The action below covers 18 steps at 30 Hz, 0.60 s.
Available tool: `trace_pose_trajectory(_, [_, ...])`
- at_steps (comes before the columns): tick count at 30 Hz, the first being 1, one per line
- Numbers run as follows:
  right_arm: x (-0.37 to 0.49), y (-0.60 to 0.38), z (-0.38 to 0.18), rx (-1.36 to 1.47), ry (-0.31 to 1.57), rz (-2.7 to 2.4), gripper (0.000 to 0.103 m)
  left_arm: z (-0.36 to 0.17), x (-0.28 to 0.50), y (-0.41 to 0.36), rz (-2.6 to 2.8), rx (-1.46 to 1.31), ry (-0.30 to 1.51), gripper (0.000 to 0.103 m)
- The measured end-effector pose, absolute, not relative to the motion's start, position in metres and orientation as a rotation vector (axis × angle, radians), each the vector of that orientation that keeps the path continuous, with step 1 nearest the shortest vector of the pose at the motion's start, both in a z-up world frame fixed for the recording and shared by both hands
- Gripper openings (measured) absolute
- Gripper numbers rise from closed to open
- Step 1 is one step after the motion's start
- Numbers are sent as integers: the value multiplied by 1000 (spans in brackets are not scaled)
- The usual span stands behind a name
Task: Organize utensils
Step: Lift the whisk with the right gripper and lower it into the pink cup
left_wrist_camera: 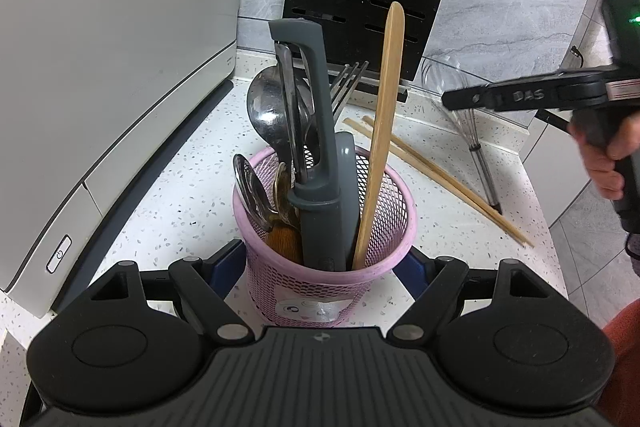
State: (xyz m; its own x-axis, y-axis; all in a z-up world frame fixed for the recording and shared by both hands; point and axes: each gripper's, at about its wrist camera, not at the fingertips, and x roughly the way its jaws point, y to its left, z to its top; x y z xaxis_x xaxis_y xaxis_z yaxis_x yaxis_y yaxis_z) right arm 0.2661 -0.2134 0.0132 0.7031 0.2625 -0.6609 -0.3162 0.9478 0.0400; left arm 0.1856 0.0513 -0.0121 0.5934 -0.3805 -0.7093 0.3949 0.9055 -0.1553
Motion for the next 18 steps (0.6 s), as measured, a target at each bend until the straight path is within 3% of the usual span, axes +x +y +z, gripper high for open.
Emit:
trace_pose_trajectory(8, [238,-201,44,-83,594,371,28,-12,185,51,-452,20,820,92])
trace_pose_trajectory(9, [236,-200,47,-80,581,377,14,-12,185,51,-452,20,819,92])
trace_pose_trajectory(11, [232,-198,52,-76,554,389,0,-12,185,52,-451,22,819,92])
trace_pose_trajectory(18, [228,-193,60,-53,529,432,0,-12,187,51,-451,26,819,92])
